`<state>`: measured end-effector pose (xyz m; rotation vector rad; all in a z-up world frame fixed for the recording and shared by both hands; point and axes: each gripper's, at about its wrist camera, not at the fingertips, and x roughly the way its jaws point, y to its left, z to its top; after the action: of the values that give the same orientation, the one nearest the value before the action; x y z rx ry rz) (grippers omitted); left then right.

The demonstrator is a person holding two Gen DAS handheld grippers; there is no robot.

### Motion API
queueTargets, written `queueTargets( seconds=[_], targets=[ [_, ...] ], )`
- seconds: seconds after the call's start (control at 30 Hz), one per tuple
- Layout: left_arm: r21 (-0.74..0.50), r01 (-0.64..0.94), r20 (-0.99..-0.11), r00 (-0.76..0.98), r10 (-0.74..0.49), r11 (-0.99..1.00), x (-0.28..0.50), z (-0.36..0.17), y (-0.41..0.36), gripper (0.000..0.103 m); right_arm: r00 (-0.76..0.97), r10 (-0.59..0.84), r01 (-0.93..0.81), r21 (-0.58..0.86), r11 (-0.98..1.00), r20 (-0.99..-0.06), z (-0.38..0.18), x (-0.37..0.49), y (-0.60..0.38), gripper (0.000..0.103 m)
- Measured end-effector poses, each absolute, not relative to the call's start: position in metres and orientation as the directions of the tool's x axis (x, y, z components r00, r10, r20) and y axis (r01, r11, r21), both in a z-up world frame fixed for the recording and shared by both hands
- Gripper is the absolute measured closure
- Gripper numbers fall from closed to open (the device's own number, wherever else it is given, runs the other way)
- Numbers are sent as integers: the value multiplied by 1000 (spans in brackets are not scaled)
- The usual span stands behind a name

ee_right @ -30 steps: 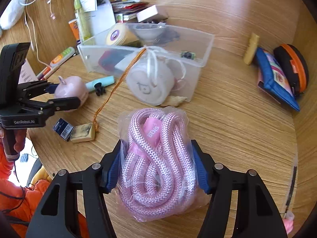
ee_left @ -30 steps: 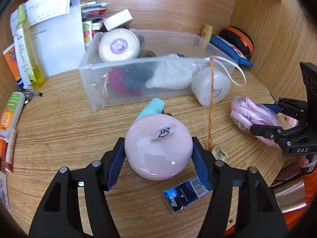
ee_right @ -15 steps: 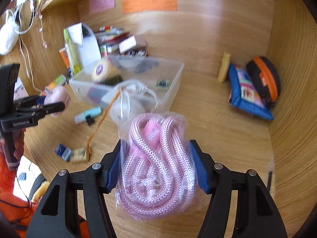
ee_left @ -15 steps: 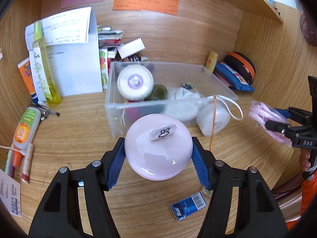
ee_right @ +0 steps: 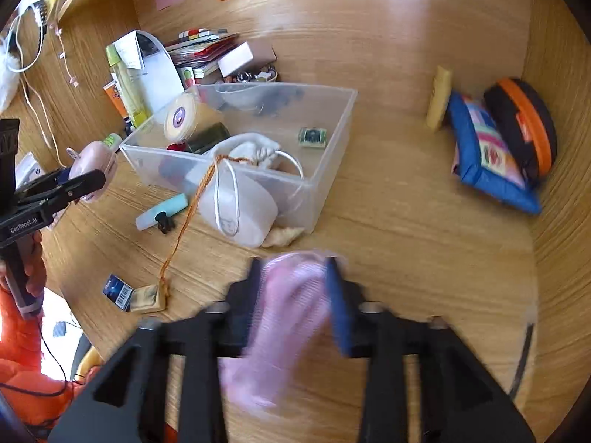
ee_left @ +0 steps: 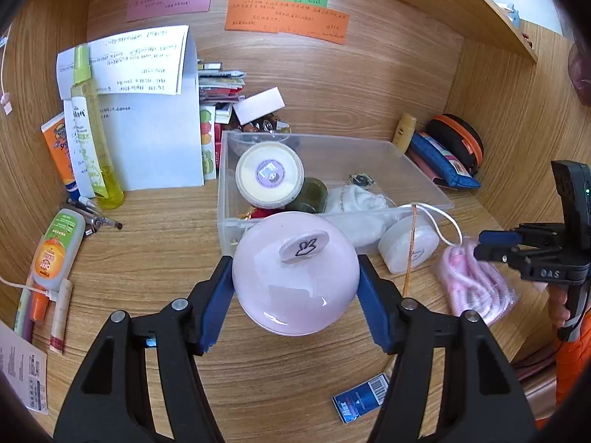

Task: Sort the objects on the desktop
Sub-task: 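Lift the pink container and bagged rope and carry both over the clear box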

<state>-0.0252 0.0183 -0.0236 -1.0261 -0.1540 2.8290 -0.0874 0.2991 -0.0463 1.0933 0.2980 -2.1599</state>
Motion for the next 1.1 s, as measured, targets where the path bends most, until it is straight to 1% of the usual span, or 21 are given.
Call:
queueTargets(
  seconds=[0.03, 0.07, 0.2, 0.3, 0.4, 0.5, 0.6, 0.63, 0.73, 0.8, 0.87, 0.97, 1.1],
  targets=[
    [-141, -88, -633, -758, 158, -986, -25, -25, 19, 39, -411, -475, 669, 97, -737, -778, -48, -86, 300, 40],
    [-143, -91, -634, -756, 162, -986, -25, -26, 19, 39, -415, -472, 667, 92, -739, -778, -50, -85, 300, 34],
    [-144, -100, -632, -756, 169, -985, -23, -27, 23, 39, -418, -428, 653, 62, -755, -801, -60, -81, 301, 33],
    [-142, -113, -627, -758, 178, -983, -21, -26, 26, 39, -422, -373, 615, 41, -788, -826, -73, -81, 306, 28],
    [-150, -126, -624, -757, 193, -981, -20, -26, 28, 40, -390, -356, 595, 62, -801, -849, -85, -83, 309, 28],
    [-152, -139, -621, -757, 204, -979, -19, -26, 31, 40, -383, -359, 583, 79, -809, -851, -89, -85, 310, 26],
    [-151, -146, -618, -758, 209, -978, -17, -26, 32, 39, -378, -351, 591, 69, -804, -857, -92, -84, 304, 20],
    [-153, -146, -618, -757, 210, -977, -17, -26, 32, 39, -390, -337, 598, 42, -800, -857, -94, -82, 300, 18],
    [-157, -142, -618, -758, 209, -977, -16, -27, 31, 39, -425, -305, 623, -30, -782, -852, -98, -74, 288, 18],
    [-165, -139, -617, -758, 212, -977, -17, -28, 29, 39, -446, -309, 630, -49, -775, -840, -100, -71, 285, 22],
    [-169, -134, -617, -758, 210, -977, -17, -28, 27, 39, -445, -332, 624, -22, -781, -832, -99, -72, 290, 39],
    [-171, -131, -613, -762, 209, -977, -17, -27, 24, 39, -436, -351, 621, 5, -784, -829, -97, -75, 296, 45],
    [-169, -122, -602, -773, 200, -978, -19, -22, 20, 39, -464, -354, 604, 3, -797, -812, -87, -77, 300, 49]
  ],
)
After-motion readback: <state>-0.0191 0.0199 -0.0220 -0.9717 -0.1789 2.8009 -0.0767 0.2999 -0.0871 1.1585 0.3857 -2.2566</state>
